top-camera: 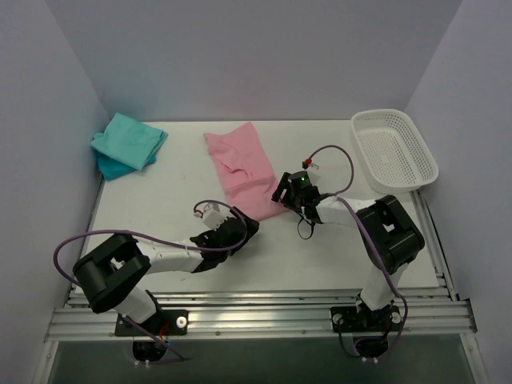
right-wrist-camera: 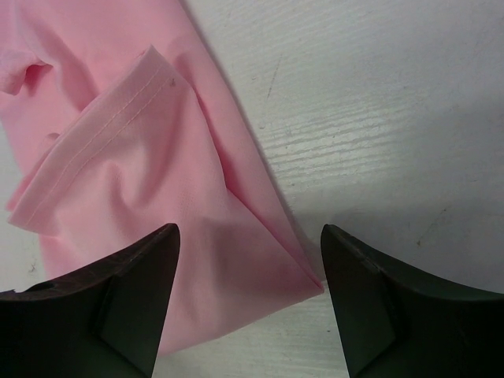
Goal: Fold and stack the t-shirts
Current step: Grab one side of the 2/3 rectangular tshirt with both arms
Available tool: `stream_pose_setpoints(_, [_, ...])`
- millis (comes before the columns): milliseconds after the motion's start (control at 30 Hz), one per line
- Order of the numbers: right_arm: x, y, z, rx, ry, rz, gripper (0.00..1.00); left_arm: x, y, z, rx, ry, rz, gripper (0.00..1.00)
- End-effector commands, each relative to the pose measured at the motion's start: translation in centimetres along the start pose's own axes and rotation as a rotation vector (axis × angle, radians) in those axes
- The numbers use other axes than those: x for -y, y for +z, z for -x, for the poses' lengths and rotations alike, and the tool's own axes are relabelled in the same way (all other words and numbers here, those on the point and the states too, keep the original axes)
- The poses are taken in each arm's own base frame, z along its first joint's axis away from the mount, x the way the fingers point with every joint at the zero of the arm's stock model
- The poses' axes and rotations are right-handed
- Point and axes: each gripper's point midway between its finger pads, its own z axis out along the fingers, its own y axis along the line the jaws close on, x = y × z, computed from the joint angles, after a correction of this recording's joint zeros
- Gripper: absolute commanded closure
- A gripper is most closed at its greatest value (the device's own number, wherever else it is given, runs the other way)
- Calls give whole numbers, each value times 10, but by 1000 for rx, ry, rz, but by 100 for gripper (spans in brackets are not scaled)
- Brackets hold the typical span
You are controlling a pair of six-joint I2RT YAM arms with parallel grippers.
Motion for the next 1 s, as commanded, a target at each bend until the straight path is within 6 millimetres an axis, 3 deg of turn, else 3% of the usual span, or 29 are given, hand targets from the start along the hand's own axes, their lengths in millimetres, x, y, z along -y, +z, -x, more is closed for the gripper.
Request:
stream_pose_setpoints(0, [22,-8,-23,-58,-12,-73,32,-50,4,-9,9,60,180,5])
stream_pose_setpoints(633, [30,-9,-33,-76,-23,-84,34,-64,36,3,86,28,242,3])
stream_pose_setpoints(967, [31,-25,-42,-82,-37,-90,34,-78,32,14,101,10,260,2])
